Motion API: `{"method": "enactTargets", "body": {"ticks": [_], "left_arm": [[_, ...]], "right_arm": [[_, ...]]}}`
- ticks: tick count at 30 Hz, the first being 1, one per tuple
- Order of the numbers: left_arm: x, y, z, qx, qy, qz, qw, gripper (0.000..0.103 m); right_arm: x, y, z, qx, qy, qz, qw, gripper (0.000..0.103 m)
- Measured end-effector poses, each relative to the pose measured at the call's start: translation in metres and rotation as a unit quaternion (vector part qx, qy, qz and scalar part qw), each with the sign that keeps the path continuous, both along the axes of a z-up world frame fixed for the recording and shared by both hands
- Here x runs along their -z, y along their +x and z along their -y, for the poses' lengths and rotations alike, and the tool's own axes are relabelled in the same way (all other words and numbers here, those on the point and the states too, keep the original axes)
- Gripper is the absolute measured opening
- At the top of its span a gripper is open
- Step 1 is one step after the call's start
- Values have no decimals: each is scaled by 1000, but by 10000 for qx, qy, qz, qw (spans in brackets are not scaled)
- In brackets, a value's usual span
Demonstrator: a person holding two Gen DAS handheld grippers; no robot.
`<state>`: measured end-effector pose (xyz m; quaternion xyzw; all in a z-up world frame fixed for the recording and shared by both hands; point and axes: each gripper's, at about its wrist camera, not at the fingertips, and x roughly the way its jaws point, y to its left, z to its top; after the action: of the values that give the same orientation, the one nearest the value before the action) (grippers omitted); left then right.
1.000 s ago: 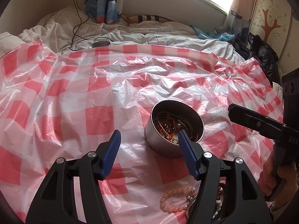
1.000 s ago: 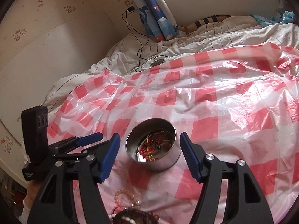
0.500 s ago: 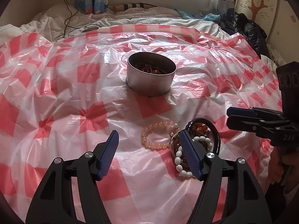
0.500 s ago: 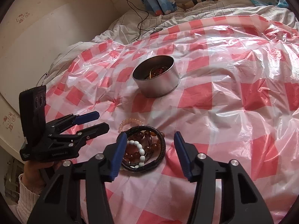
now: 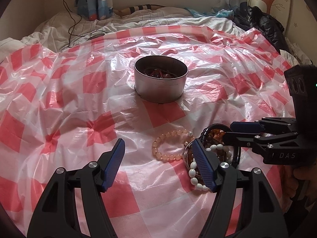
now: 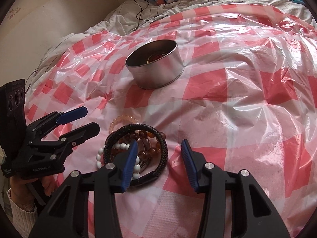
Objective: Organize jewelry
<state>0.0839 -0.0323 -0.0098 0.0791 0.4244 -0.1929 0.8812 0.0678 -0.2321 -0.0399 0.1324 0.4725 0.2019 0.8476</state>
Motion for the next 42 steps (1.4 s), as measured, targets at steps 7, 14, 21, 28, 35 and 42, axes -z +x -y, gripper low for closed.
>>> {"method": "enactTargets", "body": {"ticks": [7, 14, 21, 28, 35, 42], "left_arm": [[1, -2, 9, 107, 296, 128, 9994, 69], [0, -4, 12, 111, 452, 229, 9987, 71], [-1, -4, 13, 122, 514, 292, 9982, 72], [-3, 3, -2, -56, -1, 31, 10000, 72], [-2, 8, -11, -261, -184, -40, 9995, 73], [0, 8, -9, -208, -50, -23, 9998, 73]], "right_arm": [[0, 1, -1, -9, -20, -1, 10000, 39], [0, 1, -2, -8, -36, 10, 10000, 35], [1, 2, -2, 11, -50, 14, 10000, 35], [0, 1, -2, -30, -85, 45, 9999, 35], [-4, -3, -8, -105, -303, 210, 9993, 13], [-7, -4, -2, 84, -400, 321, 9986, 9]]}}
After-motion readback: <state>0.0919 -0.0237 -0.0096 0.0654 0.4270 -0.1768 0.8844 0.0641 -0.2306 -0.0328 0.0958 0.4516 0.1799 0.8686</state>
